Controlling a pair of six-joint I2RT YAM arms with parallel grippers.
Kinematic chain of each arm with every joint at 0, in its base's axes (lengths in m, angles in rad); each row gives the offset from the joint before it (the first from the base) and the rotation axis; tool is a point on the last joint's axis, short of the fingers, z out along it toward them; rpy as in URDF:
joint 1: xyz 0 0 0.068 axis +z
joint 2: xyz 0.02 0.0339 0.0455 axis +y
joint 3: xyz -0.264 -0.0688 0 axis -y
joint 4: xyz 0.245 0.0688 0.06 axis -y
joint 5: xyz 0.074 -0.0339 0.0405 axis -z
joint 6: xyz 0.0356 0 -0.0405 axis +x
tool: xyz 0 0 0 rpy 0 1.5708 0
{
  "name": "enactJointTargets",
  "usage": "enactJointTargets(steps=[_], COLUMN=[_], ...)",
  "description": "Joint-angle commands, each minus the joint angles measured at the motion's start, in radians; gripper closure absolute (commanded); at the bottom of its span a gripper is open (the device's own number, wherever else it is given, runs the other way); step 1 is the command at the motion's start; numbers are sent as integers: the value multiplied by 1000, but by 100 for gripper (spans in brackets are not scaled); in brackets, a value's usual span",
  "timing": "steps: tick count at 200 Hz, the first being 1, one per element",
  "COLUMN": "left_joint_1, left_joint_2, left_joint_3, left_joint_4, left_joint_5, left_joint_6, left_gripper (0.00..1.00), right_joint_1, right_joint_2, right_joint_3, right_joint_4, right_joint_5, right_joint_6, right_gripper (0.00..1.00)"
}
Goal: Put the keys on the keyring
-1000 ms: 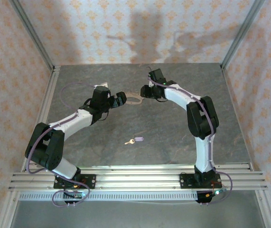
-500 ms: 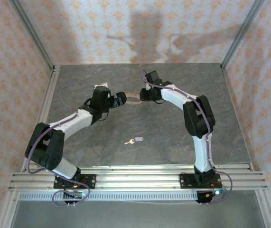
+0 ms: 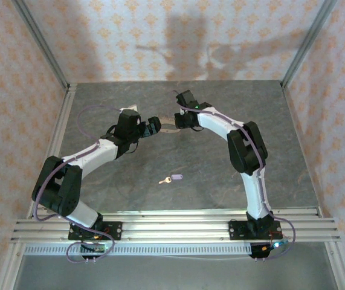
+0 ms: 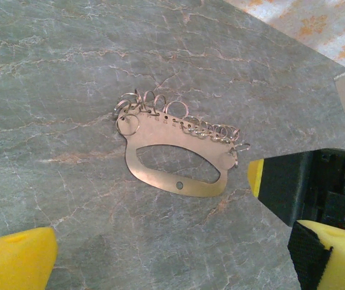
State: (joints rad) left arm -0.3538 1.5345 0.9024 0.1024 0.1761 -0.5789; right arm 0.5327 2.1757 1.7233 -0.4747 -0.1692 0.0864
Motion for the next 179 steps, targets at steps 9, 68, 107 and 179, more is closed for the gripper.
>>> enactJointTargets(steps=[9, 68, 107, 179], left_joint_1=[-5, -5, -5, -5], left_joint_2=[15, 15, 21, 29], left_joint_3=[30, 29, 36, 50], left_joint_4=[36, 34, 33, 23], left_joint_5=[-6, -5, -3, -4], left_joint_6=[-7, 1, 2, 8], left_gripper=[0, 0, 0, 0], right_joint_1=[18, 27, 28, 28], right_joint_2=[42, 73, 97, 140], right_joint_3=[55, 80, 108, 169], right_joint_4=[-57, -70, -79, -99], right_joint_5=[86, 132, 134, 165], right_joint_6=[-33, -41, -42, -54], right_gripper=[70, 72, 72, 74])
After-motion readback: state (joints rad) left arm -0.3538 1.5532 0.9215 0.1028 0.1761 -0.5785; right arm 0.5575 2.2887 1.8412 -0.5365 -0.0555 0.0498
